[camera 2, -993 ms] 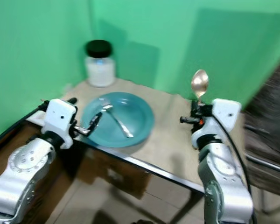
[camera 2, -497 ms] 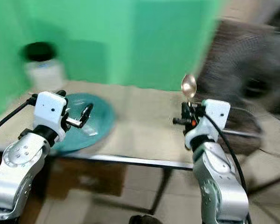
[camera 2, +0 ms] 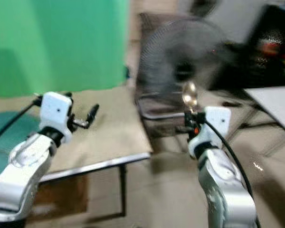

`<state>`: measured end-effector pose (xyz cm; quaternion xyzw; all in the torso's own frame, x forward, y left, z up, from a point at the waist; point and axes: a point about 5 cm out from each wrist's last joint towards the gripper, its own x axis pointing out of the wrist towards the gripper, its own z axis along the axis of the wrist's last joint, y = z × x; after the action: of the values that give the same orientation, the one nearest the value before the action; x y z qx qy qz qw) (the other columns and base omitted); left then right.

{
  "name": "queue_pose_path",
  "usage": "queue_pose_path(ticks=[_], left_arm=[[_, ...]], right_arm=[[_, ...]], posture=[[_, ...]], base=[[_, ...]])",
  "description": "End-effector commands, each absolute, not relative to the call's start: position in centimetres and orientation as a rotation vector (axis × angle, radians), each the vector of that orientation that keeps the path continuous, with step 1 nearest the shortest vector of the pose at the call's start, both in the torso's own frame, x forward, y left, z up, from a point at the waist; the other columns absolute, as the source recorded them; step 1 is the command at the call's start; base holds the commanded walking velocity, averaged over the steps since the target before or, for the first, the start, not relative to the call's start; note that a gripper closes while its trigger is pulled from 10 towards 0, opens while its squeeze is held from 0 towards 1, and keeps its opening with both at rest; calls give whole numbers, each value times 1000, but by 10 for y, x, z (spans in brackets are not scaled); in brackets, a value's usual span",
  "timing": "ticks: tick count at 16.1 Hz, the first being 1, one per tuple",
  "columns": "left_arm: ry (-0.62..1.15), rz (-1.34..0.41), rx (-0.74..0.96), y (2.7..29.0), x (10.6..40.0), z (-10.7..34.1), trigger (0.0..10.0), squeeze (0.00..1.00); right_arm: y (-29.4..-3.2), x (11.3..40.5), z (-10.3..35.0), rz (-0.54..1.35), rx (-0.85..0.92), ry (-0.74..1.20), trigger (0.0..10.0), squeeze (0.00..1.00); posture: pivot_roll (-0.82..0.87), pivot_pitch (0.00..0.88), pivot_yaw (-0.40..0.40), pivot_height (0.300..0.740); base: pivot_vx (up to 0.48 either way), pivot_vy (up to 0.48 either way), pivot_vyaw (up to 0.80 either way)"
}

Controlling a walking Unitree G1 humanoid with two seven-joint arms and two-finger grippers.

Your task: Setting the table

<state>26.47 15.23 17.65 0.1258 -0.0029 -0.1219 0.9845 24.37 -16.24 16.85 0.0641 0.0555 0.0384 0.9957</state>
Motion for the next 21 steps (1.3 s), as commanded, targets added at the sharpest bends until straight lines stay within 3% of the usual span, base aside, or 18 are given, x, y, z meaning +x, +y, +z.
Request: queue_pose_path(ticks=[1, 8, 21], left_arm=[[-22, -246, 250, 150, 266, 179, 10000, 0], [-21, -241, 201, 143, 264, 175, 10000, 0], [-38, -257, 203, 136, 268, 176, 10000, 0]], right_arm=[[-167, 244, 170, 54, 118, 104, 10000, 0], [-178, 242, 162, -43, 130, 141, 10000, 0], [-175, 238, 162, -35, 85, 155, 10000, 0]], posture=[[54, 0, -86, 740], [51, 0, -98, 740], [20, 0, -71, 740]], base=[[0, 0, -800], [0, 0, -800], [0, 0, -800]])
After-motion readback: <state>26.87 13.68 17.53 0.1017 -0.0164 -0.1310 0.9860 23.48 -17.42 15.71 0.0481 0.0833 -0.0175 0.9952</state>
